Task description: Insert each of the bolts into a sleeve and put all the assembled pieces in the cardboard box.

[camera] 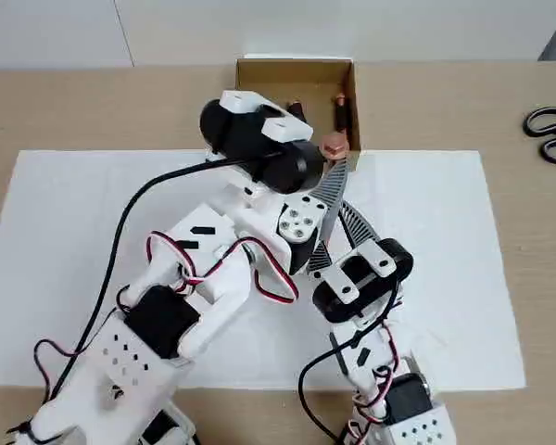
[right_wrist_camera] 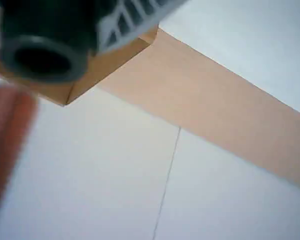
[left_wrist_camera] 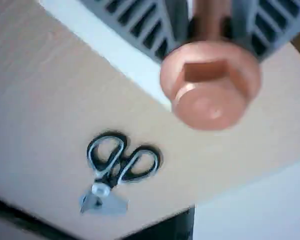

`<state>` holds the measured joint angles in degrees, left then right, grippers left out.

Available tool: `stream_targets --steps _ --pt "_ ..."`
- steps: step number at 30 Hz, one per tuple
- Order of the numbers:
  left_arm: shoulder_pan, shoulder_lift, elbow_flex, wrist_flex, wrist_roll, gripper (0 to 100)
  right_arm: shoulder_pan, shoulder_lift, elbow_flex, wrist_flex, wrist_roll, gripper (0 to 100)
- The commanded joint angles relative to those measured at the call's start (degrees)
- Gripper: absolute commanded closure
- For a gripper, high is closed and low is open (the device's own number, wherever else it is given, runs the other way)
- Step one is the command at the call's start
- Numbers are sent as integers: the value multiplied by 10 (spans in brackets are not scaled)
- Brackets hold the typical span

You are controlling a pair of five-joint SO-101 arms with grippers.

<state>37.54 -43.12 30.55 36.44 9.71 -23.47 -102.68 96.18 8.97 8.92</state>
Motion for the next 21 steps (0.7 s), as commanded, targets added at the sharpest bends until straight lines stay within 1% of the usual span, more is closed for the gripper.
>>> stream_targets --steps 1,3,8,10,17,21 --pt "0 -17 11 -18 -3 994 3 -13 4 0 2 995" --pt "-3 -17 16 -20 -4 994 3 -13 4 0 2 995" --pt "-34 -16 29 -70 -11 994 3 -13 4 0 2 995" --pt "-34 -16 38 -72 -21 994 3 -13 4 0 2 995" --pt "-33 -16 51 -72 -19 994 3 -13 4 0 2 995" --pt "-34 -16 28 -99 -22 994 3 -13 4 0 2 995"
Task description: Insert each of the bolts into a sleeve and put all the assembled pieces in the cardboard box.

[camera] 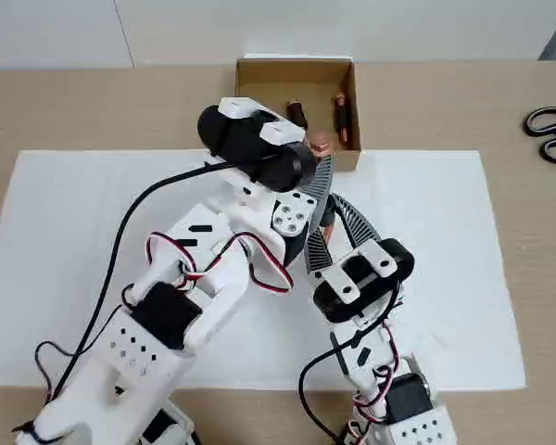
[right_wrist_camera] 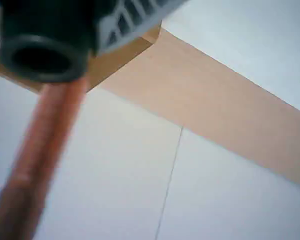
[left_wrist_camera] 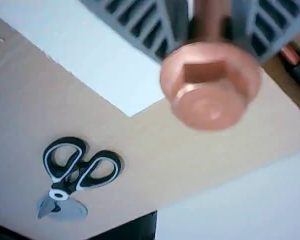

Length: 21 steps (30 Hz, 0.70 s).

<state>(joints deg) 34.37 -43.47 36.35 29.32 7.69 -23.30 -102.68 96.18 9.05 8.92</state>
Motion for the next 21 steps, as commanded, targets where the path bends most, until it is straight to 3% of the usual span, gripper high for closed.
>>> stream_targets --steps 1,21 --pt "-4 -12 -40 -31 -3 994 1 -13 4 0 2 995" --pt "29 -12 -60 14 3 994 1 -13 4 -2 2 995"
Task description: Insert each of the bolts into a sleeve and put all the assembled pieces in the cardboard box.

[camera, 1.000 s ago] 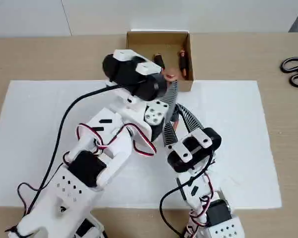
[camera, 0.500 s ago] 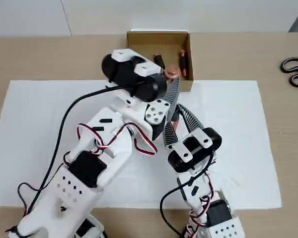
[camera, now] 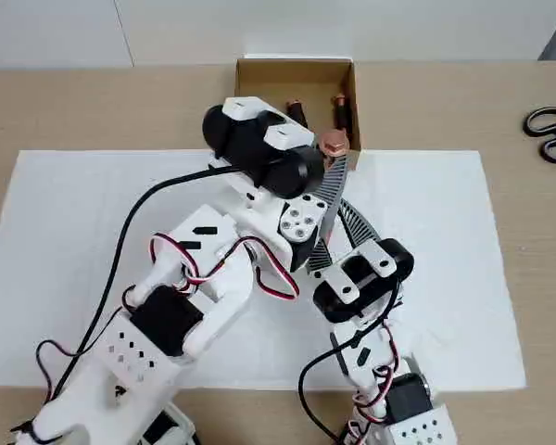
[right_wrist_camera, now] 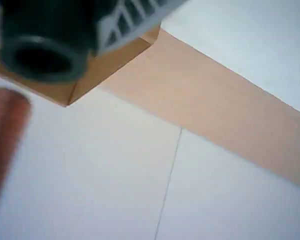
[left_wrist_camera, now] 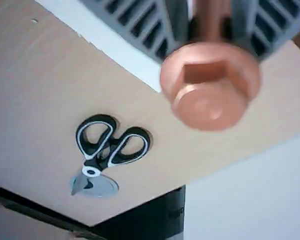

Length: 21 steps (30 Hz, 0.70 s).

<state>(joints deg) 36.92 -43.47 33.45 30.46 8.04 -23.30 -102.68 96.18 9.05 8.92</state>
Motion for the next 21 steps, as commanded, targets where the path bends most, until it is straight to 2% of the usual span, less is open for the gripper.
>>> stream_targets --steps 1,7,11,21 --pt "4 -12 -31 3 -1 994 1 -13 4 -2 2 995" --pt "4 -12 -31 26 -1 994 1 -13 4 -2 2 995" --pt "2 -12 -33 32 29 994 1 -13 4 -1 2 995" --pt "1 -12 4 68 26 994 1 -13 4 -2 2 995"
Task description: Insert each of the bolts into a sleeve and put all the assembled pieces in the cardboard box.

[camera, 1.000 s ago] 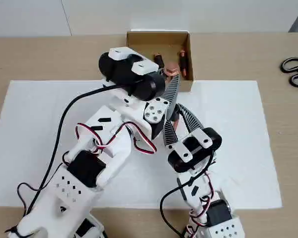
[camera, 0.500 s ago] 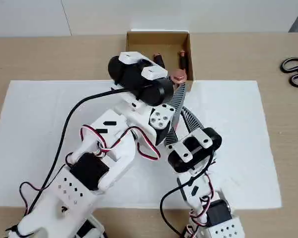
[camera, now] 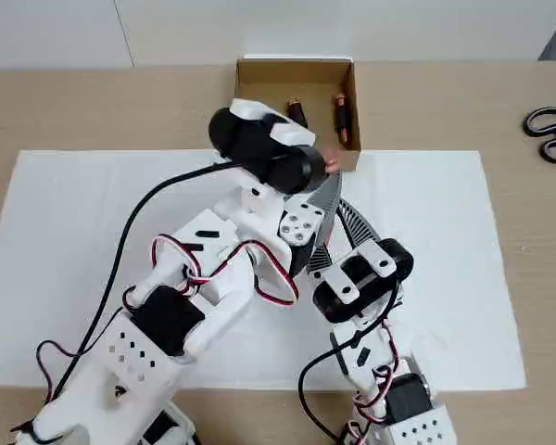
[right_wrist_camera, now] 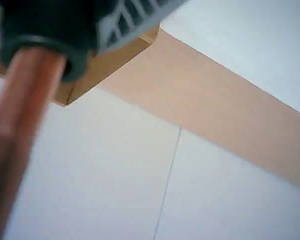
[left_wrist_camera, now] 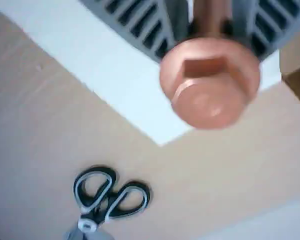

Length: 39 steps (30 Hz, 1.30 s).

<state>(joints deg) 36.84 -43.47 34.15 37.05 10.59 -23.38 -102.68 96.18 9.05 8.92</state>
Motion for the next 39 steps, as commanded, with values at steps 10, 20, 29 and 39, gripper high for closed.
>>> stream_targets --steps 10,20,29,39 --pt "-11 -12 -5 47 -62 938 2 -13 4 -3 2 995" --pt "-12 -13 -5 91 -63 821 2 -13 4 -3 2 995" --pt "-25 -11 24 93 -63 820 2 -13 4 -3 2 995" --pt "-107 -22 -109 94 -63 822 16 -13 4 0 2 995"
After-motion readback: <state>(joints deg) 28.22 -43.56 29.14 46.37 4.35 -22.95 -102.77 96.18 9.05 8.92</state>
